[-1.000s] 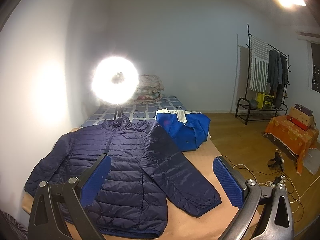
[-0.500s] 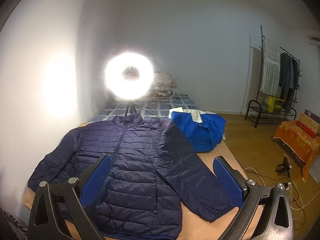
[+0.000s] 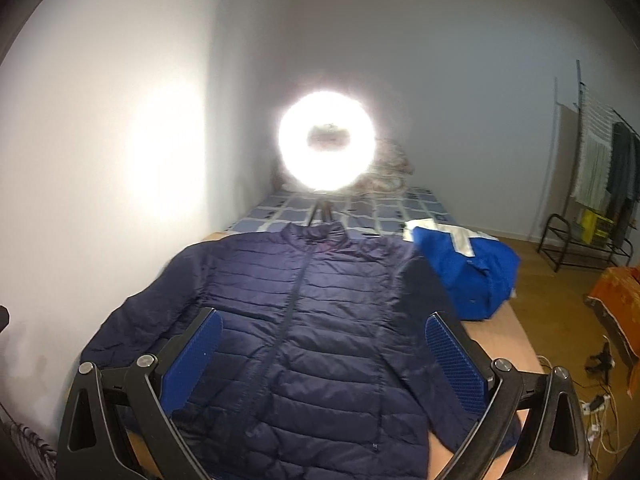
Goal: Fold large clothes
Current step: 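Move the right tool down to the jacket's sleeve edge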
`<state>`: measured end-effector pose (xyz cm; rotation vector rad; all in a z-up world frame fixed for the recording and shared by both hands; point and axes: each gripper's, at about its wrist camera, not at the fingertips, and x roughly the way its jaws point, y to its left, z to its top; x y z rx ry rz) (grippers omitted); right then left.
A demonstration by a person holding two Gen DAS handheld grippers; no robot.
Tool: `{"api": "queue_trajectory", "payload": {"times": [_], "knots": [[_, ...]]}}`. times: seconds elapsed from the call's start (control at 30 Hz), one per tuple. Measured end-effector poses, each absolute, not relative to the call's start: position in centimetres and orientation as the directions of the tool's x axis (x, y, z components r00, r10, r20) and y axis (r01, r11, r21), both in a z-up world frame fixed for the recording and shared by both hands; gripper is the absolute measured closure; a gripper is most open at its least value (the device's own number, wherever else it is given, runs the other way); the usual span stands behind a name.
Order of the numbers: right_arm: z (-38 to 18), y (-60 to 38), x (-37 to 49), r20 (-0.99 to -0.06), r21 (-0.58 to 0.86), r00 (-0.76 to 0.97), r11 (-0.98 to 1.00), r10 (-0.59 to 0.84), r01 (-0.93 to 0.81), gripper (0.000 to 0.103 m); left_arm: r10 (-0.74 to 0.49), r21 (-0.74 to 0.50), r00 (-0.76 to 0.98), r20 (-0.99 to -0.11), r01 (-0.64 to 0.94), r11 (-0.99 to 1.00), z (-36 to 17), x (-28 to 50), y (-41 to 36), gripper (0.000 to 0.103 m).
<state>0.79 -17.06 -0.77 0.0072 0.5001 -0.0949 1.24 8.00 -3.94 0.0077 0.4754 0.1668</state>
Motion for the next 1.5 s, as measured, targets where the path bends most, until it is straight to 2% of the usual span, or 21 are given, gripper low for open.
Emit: {"api": "queue_trajectory", "payload": {"times": [0.33,0.9,1.13,1.23,1.37,1.5], "knots": [[-1.8,-12.0,5.1,-0.508,-0.035,0.861,0.998,0.024,-0.049,0.0,0.211,0.057,0.85,-0.482,-0.21,0.976,-5.1,1.4,9.8,0.001],[-7.0,-2.5,12.3,-0.633,-0.066,0.752,0.954,0.185,-0.291,0.0,0.249,0.067,0.815,-0.524,-0.251,0.966,-6.6,1.9,11.6,0.001],[-10.1,2.6,13.7,-0.653,-0.099,0.689,0.867,0.314,-0.489,0.0,0.247,0.061,0.797,-0.551,-0.257,0.964,-8.1,1.9,12.4,0.001],[-11.7,5.2,14.4,-0.688,-0.093,0.623,0.807,0.372,-0.584,0.006,0.25,0.076,0.78,-0.574,-0.253,0.964,-9.1,1.9,12.7,0.001],[-14.3,8.9,15.4,-0.759,-0.017,0.466,0.702,0.454,-0.712,0.023,0.242,0.074,0.758,-0.606,-0.249,0.966,-10.2,1.2,13.3,0.001],[-17.2,12.3,16.0,-0.806,0.076,0.312,0.611,0.503,-0.788,0.036,0.251,0.102,0.741,-0.623,-0.242,0.965,-11.2,0.3,13.4,0.001]]}}
